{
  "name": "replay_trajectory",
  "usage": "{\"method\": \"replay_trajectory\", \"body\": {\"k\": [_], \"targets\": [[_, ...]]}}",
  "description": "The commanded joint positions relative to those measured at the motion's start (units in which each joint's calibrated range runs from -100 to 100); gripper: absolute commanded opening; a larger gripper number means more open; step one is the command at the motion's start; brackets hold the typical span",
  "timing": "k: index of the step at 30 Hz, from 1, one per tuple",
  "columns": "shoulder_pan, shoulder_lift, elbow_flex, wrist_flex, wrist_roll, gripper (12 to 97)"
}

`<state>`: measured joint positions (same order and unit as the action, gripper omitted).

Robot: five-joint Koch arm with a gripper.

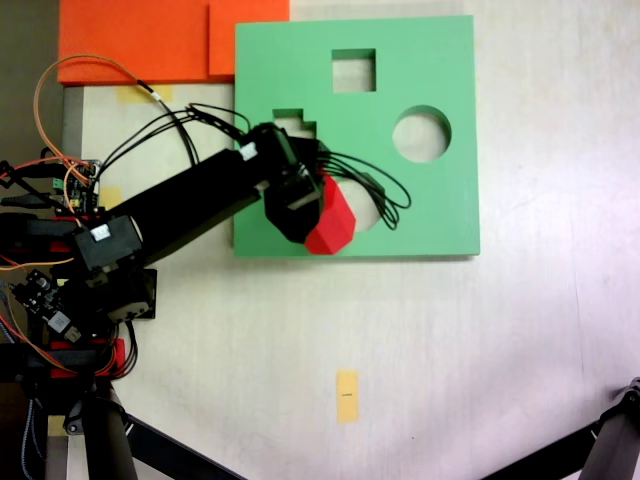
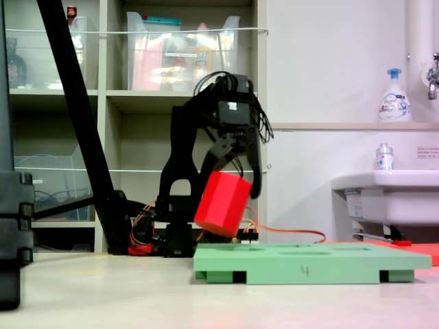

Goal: Put the octagonal pillar block into the corresponding hole

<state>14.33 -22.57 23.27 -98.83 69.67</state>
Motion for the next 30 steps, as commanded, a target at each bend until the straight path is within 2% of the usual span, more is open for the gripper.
{"method": "replay_trajectory", "body": {"k": [1, 30], "targets": [[0.0, 0.1, 3.8, 3.6, 1.1, 41.6], [0.2, 12.1, 4.6, 17.1, 4.3, 41.5]]}}
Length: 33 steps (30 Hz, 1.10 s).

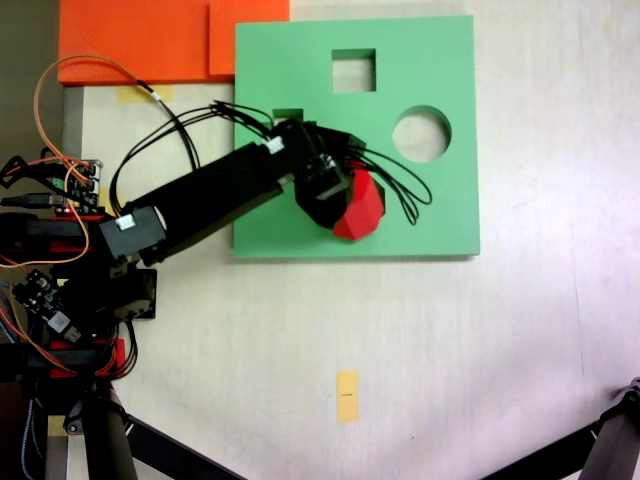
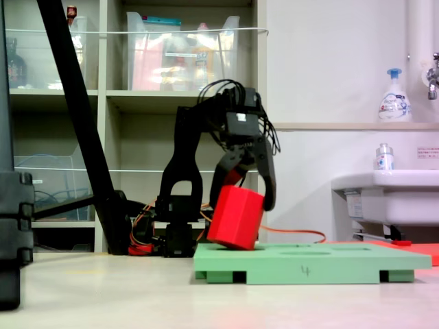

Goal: Put the octagonal pillar block into the corresponding hole

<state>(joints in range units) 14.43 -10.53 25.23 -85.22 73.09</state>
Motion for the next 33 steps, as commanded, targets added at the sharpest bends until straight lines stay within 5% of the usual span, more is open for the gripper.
{"method": "replay_trajectory", "body": {"k": [1, 33], "targets": [[0.2, 0.3, 2.7, 3.5, 0.9, 41.5], [1.7, 4.9, 1.1, 4.1, -6.6, 41.5]]}}
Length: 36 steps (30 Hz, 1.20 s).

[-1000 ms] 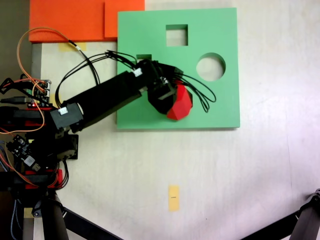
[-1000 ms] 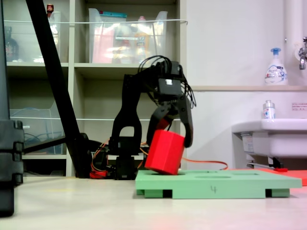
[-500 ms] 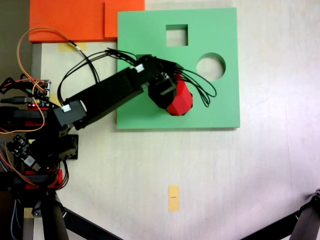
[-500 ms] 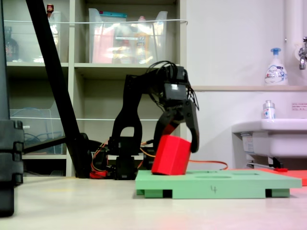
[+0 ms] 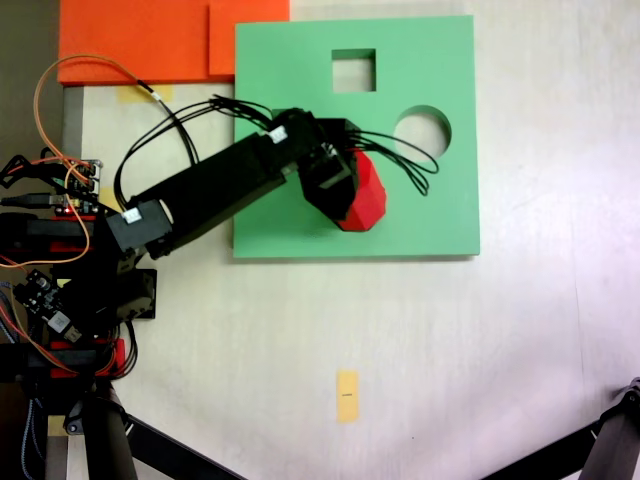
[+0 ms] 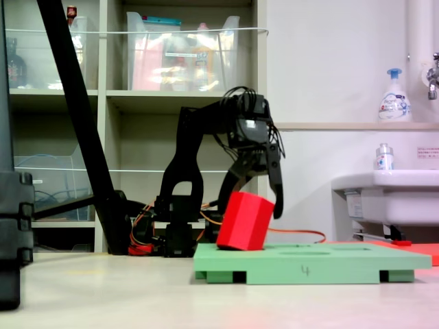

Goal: Put the octagonal pillar block into the corresponding hole

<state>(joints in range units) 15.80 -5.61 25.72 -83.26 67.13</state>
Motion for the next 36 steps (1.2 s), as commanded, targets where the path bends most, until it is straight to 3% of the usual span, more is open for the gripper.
{"method": "replay_trajectory", "body": {"k": [1, 17, 36], "targets": [[0.3, 0.2, 0.5, 2.1, -0.7, 41.5], [0.3, 6.9, -0.3, 2.0, -2.9, 41.3], [1.3, -6.5, -0.5, -1.0, -2.5, 41.6]]}}
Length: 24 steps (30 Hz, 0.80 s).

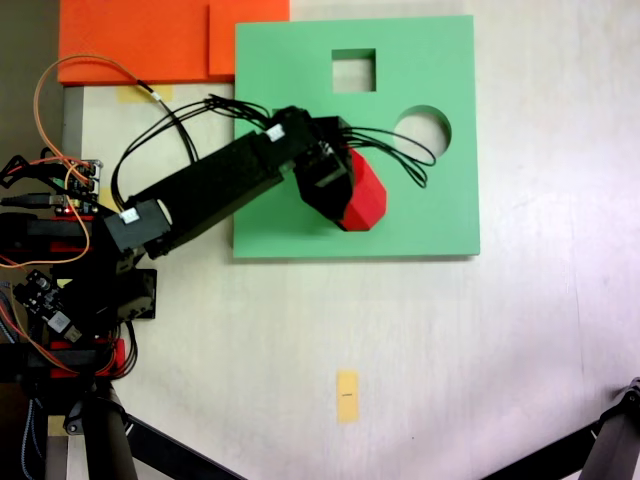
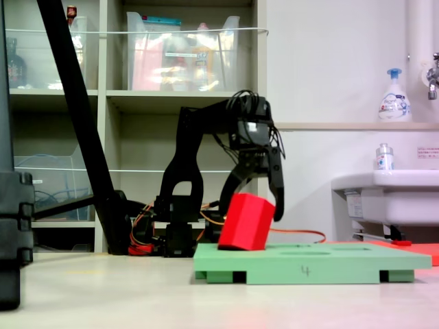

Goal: Put the octagonal pillar block into the corresponding hole

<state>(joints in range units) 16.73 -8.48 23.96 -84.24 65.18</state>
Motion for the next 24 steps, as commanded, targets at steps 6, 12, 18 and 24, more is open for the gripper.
{"method": "replay_trajectory", "body": {"k": [6, 12, 18, 24], "targets": [[0.3, -7.4, 1.4, -1.1, -0.4, 41.6], [0.3, -8.7, 1.3, -1.5, -0.4, 41.5], [0.2, -6.9, 1.1, -1.9, -0.4, 41.5], [0.2, -5.5, 1.1, -1.9, -0.4, 41.5]]}}
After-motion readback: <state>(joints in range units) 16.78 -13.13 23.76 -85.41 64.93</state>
